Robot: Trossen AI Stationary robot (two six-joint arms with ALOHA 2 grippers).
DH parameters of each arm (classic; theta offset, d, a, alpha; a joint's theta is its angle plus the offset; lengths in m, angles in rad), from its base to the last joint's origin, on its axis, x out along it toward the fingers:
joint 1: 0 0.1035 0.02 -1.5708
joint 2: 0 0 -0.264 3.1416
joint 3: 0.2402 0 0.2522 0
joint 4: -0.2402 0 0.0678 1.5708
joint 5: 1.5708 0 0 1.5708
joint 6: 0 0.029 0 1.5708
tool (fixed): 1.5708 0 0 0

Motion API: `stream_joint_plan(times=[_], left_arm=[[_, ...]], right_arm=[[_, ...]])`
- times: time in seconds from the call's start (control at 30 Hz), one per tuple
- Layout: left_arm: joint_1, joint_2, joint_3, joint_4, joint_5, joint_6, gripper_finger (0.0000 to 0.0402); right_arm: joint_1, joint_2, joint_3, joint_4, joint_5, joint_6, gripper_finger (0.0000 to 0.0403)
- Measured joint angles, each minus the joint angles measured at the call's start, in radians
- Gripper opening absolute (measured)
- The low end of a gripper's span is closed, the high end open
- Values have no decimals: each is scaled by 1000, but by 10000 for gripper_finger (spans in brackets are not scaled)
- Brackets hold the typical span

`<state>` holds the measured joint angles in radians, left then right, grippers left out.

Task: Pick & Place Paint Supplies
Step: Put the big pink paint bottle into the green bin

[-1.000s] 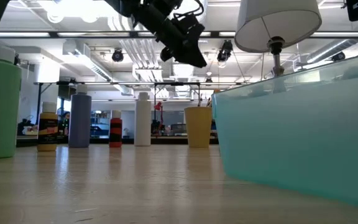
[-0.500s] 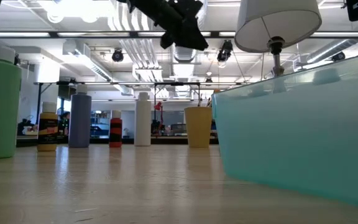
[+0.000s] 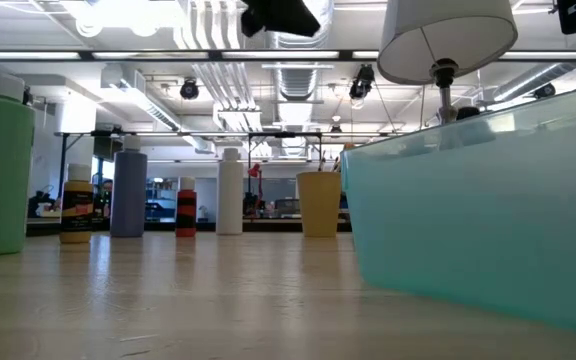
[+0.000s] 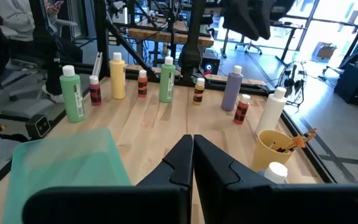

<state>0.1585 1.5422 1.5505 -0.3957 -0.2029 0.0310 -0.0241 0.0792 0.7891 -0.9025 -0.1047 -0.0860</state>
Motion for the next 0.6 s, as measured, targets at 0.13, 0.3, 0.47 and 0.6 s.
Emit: stream_joint_plan(times=[0.13, 0.3, 0.47, 0.6], left_arm=[[-25, -44, 0, -50, -92, 15, 97], [-47, -95, -1, -131, -172, 16, 97], [-55, -141, -1, -215, -232, -10, 97], [-55, -165, -1, -292, -338, -17, 97]], right_arm=[[0, 0, 0, 0, 0, 0, 8], [0, 0, 0, 0, 0, 0, 8], [0, 0, 0, 0, 0, 0, 8], [0, 0, 0, 0, 0, 0, 8]])
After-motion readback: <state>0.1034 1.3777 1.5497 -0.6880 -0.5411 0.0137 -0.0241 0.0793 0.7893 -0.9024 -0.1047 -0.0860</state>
